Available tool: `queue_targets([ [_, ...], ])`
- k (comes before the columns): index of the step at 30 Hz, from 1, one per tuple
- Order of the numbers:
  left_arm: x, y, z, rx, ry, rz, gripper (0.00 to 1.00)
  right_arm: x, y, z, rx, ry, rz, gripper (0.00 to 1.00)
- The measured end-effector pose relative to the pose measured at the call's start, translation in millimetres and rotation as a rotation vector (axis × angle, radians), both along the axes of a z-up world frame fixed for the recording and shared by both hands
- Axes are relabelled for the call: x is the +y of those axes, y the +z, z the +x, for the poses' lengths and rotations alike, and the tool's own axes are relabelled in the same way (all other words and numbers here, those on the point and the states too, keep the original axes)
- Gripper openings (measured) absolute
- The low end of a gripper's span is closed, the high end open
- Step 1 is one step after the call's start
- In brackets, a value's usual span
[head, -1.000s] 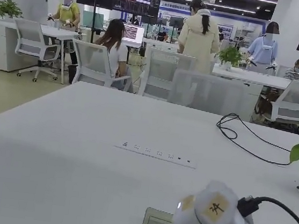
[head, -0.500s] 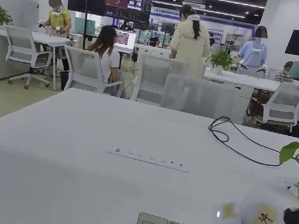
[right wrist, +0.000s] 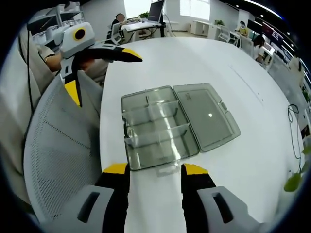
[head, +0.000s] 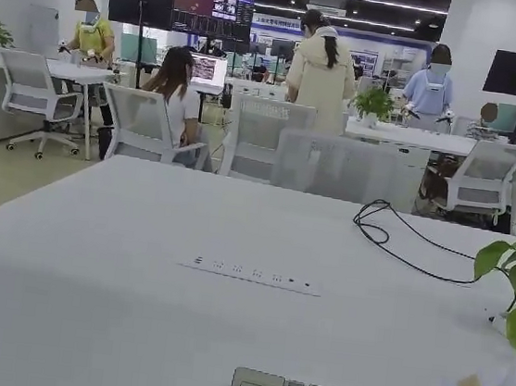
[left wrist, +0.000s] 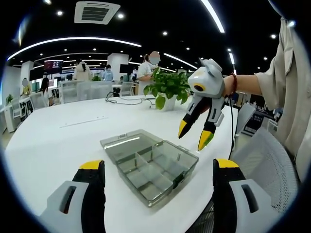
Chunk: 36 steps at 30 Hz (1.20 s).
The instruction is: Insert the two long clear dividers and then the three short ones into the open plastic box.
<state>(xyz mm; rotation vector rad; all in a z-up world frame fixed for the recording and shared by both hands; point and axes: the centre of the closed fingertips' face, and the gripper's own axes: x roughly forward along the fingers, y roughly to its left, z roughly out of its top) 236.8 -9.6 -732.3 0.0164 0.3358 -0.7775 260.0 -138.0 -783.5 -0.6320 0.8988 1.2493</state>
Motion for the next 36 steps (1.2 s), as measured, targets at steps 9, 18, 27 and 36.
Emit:
queue_targets([
  [9, 1.6, -0.6, -0.1, 0.003, 0.006, -0.001, 0.93, -37.2, -5.1, 1.5, -0.015, -0.018, -0.030, 0.45],
  [18, 2.3, -1.9, 0.1, 0.011, 0.011, 0.002, 0.91, -70.6, -23.2, -0.5, 0.002, -0.015, -0.079, 0.45],
  [27, 2.6, -3.3, 0.6, 0.016, 0.016, 0.006, 0.89, -88.2, -42.4, -2.2, 0.005, 0.024, -0.117, 0.44],
  [36, 3.4, -4.5, 1.0, 0.018, 0.023, 0.016, 0.86, -103.8, -57.5, -2.2, -0.002, 0.069, -0.167, 0.42],
])
